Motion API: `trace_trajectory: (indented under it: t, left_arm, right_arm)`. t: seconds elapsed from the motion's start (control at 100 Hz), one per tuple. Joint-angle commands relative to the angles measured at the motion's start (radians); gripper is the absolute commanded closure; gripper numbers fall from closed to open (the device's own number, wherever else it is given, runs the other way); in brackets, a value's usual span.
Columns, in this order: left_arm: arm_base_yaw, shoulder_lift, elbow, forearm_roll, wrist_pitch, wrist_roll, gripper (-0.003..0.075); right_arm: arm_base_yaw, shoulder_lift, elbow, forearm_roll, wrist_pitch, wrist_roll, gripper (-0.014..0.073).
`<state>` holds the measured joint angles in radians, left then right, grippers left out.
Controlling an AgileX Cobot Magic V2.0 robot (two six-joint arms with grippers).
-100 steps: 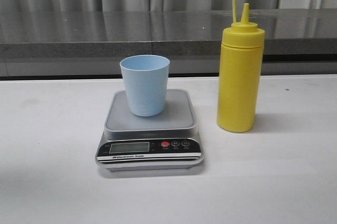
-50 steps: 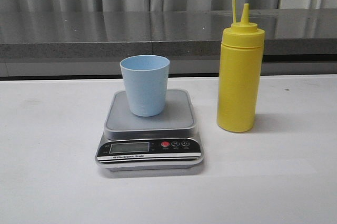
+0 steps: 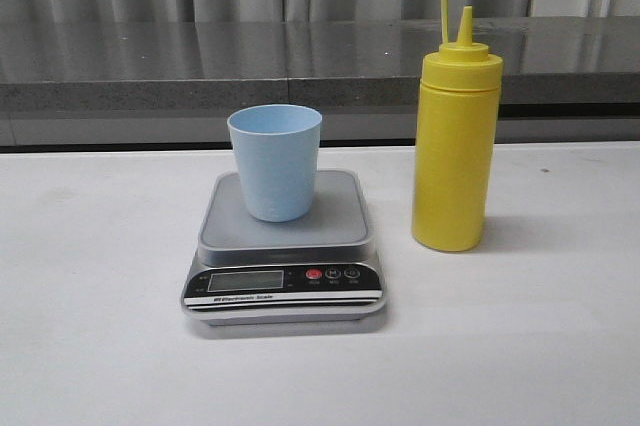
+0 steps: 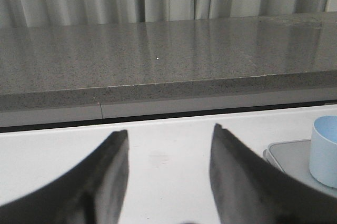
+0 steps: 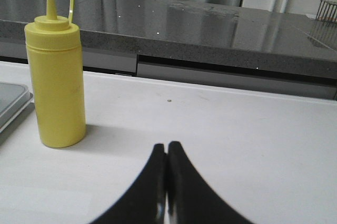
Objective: Pour seasoning into cup on scale with both arms
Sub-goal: 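Move the right gripper toward the yellow squeeze bottle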
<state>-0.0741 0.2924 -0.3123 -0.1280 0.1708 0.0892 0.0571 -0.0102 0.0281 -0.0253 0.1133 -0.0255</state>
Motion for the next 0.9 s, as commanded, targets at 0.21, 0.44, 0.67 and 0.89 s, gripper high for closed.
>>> trace_trajectory:
  t: [0.21,0.44,0.67,0.89]
  left_arm:
    - [0.004,0.007,-0.026,-0.006,-0.079,-0.007,0.0738]
    - [0.004,0.007,-0.026,-0.006,-0.079,-0.007,0.0738]
    - [0.004,0.007,-0.026,-0.006,-0.079,-0.007,0.0738]
    - [0.004,0.007,-0.026,-0.006,-0.081,-0.007,0.0738]
  right_arm:
    - [-0.007,-0.016,0.0,0.001,-0.078,-0.007,0.0713]
    - [-0.007,-0.016,0.0,0.001,-0.201,-0.007,0.0713]
    - [-0.007,0.04,-0.1,0.033,-0.232,0.015,0.0713]
    - [-0.007,0.313,-0.319,0.033,-0.126,0.015,0.0713]
